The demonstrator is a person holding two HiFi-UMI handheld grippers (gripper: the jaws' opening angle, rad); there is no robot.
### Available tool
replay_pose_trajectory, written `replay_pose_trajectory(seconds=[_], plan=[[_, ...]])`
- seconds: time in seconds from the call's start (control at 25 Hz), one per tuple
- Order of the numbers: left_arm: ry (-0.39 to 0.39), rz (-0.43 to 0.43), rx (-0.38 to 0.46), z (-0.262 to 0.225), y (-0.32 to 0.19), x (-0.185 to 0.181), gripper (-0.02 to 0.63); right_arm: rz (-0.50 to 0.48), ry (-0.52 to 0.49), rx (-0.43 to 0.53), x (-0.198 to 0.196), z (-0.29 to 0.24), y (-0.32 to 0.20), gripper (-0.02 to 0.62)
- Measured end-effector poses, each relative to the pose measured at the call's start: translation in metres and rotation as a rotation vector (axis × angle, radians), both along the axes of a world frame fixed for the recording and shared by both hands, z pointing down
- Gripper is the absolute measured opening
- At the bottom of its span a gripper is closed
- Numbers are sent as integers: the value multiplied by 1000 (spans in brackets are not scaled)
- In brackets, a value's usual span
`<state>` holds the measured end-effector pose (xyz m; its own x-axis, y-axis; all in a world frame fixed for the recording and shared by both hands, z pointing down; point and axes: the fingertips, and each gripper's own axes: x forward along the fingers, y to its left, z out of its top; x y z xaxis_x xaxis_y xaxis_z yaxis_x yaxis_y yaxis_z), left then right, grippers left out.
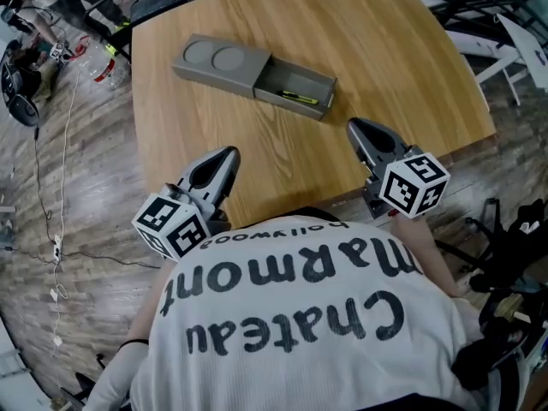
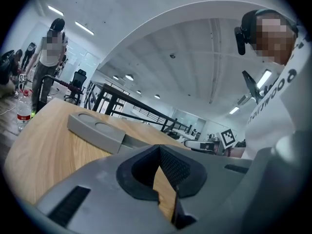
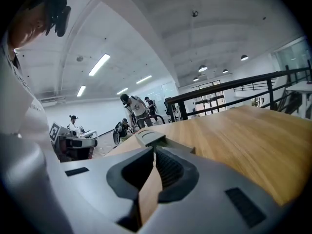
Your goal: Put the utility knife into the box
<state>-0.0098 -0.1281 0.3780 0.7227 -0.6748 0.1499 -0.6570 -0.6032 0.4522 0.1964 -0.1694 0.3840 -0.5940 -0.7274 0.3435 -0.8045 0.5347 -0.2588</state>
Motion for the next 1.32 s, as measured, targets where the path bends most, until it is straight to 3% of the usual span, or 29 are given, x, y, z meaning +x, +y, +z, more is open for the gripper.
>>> replay_pose_trajectory(seconds=[0.36, 1.32], plan=[[-1, 22, 12, 0, 6, 13, 6, -8, 64, 20, 10, 1, 8, 12], [-16, -7, -8, 10, 2, 8, 6, -67, 97, 2, 5, 13, 1, 11]])
